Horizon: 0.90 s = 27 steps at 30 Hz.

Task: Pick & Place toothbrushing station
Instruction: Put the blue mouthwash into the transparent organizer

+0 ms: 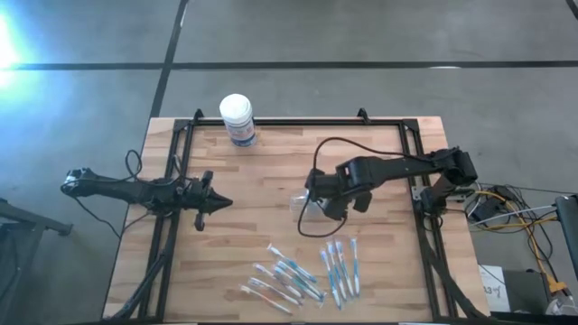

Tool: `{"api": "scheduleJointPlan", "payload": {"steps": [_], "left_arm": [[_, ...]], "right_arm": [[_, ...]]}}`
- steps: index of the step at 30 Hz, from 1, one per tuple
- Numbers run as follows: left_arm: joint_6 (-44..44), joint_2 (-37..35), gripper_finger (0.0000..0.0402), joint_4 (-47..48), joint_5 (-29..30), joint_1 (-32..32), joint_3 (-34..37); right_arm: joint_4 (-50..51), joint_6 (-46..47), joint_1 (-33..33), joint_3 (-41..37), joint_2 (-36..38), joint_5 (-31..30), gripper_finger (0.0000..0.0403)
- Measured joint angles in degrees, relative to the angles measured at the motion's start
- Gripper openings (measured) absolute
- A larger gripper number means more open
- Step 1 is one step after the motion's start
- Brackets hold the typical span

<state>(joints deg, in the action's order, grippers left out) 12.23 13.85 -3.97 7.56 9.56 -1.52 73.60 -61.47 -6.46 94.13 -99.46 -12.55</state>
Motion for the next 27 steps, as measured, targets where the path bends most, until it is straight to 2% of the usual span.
{"api": "scheduleJointPlan", "payload": {"steps": [13,27], "left_arm": [[-0.2,0.1,0.0019,0.3,0.0,0.0,0.1],[-0.1,0.1,0.0019,0.0,0.0,0.0,1.0]], "right_arm": [[-2.5,0.0,0.3,-0.5,-1.5,6.4,0.0084],[-2.5,-1.4,3.1,-0.4,-2.8,6.4,0.0084]]}}
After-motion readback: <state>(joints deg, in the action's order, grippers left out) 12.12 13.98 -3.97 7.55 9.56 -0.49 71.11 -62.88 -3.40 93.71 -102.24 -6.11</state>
